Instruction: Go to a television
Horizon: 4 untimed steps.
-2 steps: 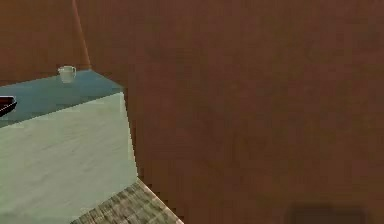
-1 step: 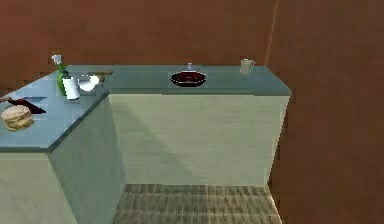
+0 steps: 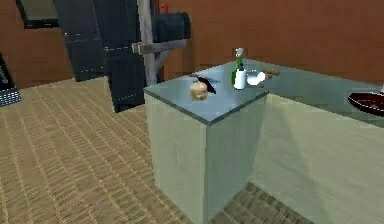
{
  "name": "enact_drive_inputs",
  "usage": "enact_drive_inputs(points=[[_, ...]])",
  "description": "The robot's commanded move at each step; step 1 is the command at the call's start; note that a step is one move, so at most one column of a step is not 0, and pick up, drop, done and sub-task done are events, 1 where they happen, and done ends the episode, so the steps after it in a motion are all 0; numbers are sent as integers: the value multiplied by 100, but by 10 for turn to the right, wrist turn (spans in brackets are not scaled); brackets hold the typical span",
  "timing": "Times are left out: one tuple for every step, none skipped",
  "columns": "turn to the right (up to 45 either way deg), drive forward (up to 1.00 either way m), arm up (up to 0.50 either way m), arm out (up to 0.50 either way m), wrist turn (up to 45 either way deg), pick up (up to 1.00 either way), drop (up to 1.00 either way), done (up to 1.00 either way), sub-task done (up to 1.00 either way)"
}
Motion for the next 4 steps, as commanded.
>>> enact_drive_inputs(points=[[-420, 0, 0, 0, 0, 0, 0, 0, 0], [0, 15, 0, 0, 0, 0, 0, 0, 0], [0, 100, 0, 0, 0, 0, 0, 0, 0], [90, 0, 0, 0, 0, 0, 0, 0, 0]])
